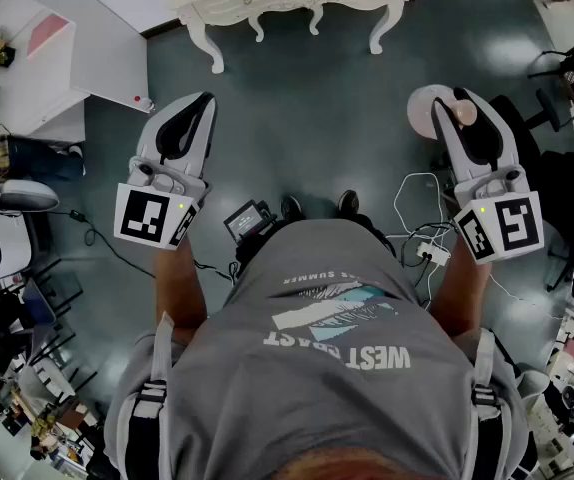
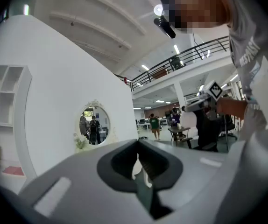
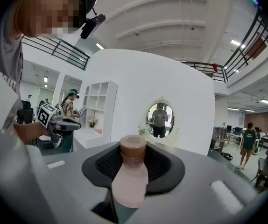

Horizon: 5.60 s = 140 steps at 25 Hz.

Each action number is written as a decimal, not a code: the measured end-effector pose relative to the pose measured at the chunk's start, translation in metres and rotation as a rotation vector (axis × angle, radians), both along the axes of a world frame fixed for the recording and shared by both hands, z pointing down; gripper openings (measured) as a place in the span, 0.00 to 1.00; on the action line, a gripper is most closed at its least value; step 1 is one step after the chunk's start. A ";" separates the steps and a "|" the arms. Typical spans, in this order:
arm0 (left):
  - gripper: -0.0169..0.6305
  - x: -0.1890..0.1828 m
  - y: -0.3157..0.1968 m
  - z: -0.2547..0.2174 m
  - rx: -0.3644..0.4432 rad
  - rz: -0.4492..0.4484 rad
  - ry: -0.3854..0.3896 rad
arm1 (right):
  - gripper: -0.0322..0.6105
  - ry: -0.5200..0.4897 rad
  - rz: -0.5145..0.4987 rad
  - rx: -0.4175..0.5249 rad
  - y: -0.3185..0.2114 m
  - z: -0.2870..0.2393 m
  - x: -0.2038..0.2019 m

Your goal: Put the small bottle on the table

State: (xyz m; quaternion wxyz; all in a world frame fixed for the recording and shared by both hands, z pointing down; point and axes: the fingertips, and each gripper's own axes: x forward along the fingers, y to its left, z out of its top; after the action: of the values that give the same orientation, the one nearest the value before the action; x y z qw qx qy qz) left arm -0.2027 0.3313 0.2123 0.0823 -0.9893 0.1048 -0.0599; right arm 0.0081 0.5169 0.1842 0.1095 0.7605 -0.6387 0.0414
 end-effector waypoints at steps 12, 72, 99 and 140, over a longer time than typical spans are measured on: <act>0.03 -0.020 -0.009 0.002 -0.003 0.032 0.021 | 0.26 -0.009 0.031 0.002 -0.002 -0.001 -0.023; 0.03 0.266 -0.159 0.013 0.004 -0.111 -0.026 | 0.26 -0.126 -0.179 0.033 -0.202 0.023 0.269; 0.03 0.261 -0.418 0.026 -0.018 -0.012 0.020 | 0.26 -0.087 -0.089 0.008 -0.440 0.020 0.239; 0.03 0.158 -0.527 0.068 -0.071 -0.678 -0.027 | 0.26 -0.118 -0.751 -0.108 -0.744 0.099 0.196</act>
State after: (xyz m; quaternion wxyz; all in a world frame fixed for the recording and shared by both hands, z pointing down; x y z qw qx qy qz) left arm -0.0448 -0.1958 0.2799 0.0246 -0.8995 0.4244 -0.1005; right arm 0.2043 -0.2274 0.2831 0.1200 0.4631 -0.8749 0.0757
